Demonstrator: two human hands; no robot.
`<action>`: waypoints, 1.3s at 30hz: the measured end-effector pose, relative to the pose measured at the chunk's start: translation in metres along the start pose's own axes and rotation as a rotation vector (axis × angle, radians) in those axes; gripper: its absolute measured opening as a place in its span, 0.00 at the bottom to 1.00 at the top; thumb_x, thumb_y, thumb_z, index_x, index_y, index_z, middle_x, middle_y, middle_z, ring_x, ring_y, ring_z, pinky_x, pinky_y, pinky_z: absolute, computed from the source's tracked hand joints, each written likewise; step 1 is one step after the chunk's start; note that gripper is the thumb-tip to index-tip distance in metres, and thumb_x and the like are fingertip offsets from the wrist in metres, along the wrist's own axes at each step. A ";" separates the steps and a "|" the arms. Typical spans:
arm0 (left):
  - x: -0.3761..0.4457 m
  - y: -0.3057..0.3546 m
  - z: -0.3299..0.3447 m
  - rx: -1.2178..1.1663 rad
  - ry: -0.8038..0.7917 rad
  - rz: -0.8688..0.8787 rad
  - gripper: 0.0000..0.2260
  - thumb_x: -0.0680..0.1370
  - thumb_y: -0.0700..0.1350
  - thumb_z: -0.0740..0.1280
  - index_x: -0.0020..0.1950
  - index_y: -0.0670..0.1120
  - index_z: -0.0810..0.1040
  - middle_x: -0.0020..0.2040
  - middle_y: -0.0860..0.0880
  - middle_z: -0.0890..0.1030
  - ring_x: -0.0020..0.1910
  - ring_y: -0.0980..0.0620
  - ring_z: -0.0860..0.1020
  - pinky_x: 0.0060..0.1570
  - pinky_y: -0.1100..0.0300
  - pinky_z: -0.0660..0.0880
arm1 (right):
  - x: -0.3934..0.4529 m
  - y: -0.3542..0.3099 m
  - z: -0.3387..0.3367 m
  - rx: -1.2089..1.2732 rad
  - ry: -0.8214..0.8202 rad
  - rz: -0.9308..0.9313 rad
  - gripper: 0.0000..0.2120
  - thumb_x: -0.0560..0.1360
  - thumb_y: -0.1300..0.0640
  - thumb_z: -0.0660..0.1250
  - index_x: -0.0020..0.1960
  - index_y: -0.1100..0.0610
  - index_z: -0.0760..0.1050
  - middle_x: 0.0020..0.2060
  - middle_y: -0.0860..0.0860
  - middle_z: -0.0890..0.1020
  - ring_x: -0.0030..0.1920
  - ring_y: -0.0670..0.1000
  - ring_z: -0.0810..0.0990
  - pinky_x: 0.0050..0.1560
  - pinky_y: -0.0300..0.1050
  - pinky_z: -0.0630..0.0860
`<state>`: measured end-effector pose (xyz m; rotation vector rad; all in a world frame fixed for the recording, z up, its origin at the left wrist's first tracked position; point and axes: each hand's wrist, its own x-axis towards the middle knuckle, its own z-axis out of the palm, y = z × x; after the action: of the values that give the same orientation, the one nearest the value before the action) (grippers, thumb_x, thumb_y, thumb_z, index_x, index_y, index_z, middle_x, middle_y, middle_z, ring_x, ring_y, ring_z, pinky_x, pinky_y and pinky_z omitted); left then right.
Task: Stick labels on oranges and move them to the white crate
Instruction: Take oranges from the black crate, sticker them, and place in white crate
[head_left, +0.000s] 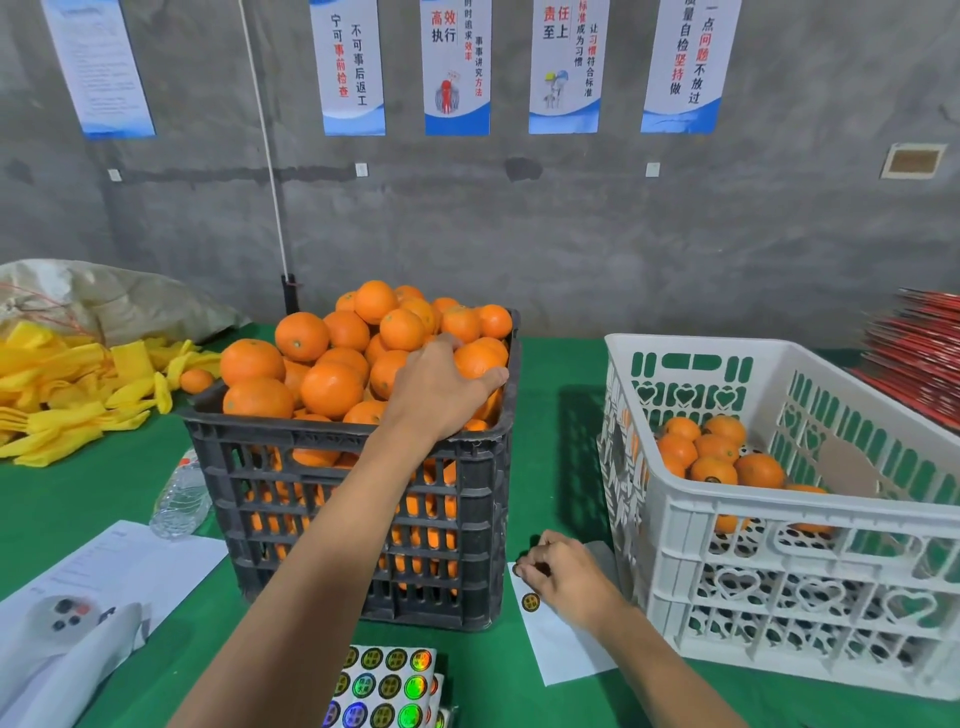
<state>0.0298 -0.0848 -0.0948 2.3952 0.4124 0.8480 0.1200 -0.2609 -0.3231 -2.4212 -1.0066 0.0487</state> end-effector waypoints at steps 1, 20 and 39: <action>0.000 0.000 -0.001 0.001 0.002 0.003 0.32 0.74 0.64 0.72 0.70 0.44 0.73 0.59 0.45 0.82 0.58 0.42 0.79 0.51 0.47 0.78 | 0.001 0.000 -0.001 -0.044 -0.016 -0.022 0.14 0.82 0.50 0.65 0.49 0.58 0.84 0.43 0.51 0.72 0.42 0.52 0.73 0.45 0.45 0.69; -0.001 0.001 -0.001 -0.006 0.009 0.011 0.32 0.75 0.64 0.71 0.71 0.45 0.73 0.57 0.44 0.82 0.58 0.43 0.79 0.52 0.47 0.79 | 0.006 0.006 -0.004 0.125 -0.018 0.042 0.10 0.79 0.53 0.72 0.54 0.58 0.84 0.47 0.50 0.75 0.47 0.50 0.77 0.53 0.44 0.76; -0.001 0.000 -0.001 -0.005 0.034 0.010 0.31 0.74 0.65 0.72 0.69 0.46 0.74 0.59 0.46 0.82 0.58 0.43 0.79 0.52 0.47 0.78 | 0.029 0.009 -0.002 0.538 -0.168 0.349 0.11 0.70 0.60 0.79 0.51 0.53 0.84 0.47 0.56 0.86 0.52 0.54 0.84 0.62 0.48 0.79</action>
<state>0.0280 -0.0844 -0.0948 2.3825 0.4114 0.8949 0.1477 -0.2473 -0.3209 -2.0768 -0.5316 0.5758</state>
